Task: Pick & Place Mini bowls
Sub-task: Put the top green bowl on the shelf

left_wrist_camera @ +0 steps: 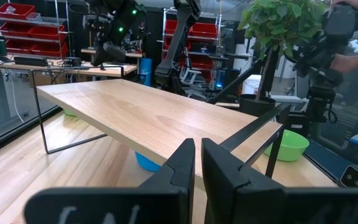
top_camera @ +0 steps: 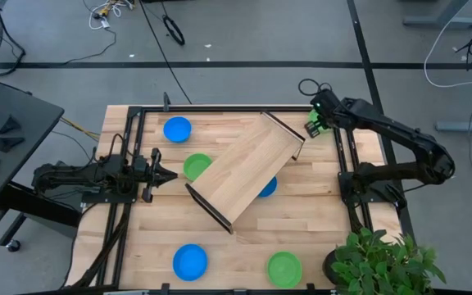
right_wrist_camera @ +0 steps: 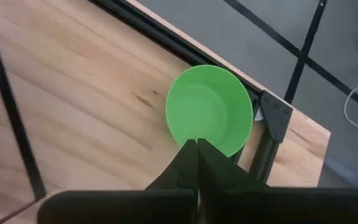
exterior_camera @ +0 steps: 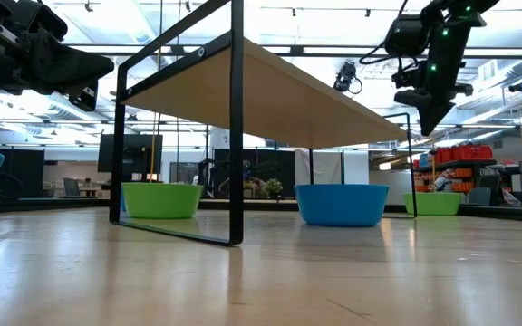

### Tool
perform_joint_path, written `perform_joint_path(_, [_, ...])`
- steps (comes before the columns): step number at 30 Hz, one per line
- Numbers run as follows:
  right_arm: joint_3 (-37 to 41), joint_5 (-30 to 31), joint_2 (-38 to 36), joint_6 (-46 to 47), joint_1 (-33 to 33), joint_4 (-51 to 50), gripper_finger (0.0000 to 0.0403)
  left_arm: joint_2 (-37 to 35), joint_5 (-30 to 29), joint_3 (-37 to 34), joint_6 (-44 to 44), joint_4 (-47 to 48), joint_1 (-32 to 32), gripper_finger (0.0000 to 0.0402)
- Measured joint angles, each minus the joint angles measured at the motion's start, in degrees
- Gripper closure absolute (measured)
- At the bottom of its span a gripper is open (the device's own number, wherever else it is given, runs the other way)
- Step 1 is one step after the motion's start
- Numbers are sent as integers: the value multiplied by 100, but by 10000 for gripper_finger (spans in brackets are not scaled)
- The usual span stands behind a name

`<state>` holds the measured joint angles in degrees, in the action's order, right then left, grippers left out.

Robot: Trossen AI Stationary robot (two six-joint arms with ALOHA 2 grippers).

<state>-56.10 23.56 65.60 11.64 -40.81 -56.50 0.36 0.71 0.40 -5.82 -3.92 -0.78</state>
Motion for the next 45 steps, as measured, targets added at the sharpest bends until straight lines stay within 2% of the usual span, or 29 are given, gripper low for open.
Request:
perform_joint_path(6, [19,-10,-45,131,252,-111,403,0,0,0,0,2,2,369])
perform_joint_path(20, [999,392,-296,458,320,532,403,0,0,0,1,1,0,369])
perform_joint_path(27, [1215,454,-297,645,128,1027,403,-2,0,2,0,2,2,369])
perform_joint_path(32, [1220,547,-297,741,-185,1033,403,-2,0,0,2,0,0,369])
perform_joint_path(35, [1220,520,-291,741,-334,1036,403,0,0,1,0,0,0,369])
perform_joint_path(40, [1220,115,-158,719,-537,1150,403,0,0,0,0,0,0,369])
perform_joint_path(45, [1220,-53,42,371,-556,1202,403,-2,1,1,1,0,1,369])
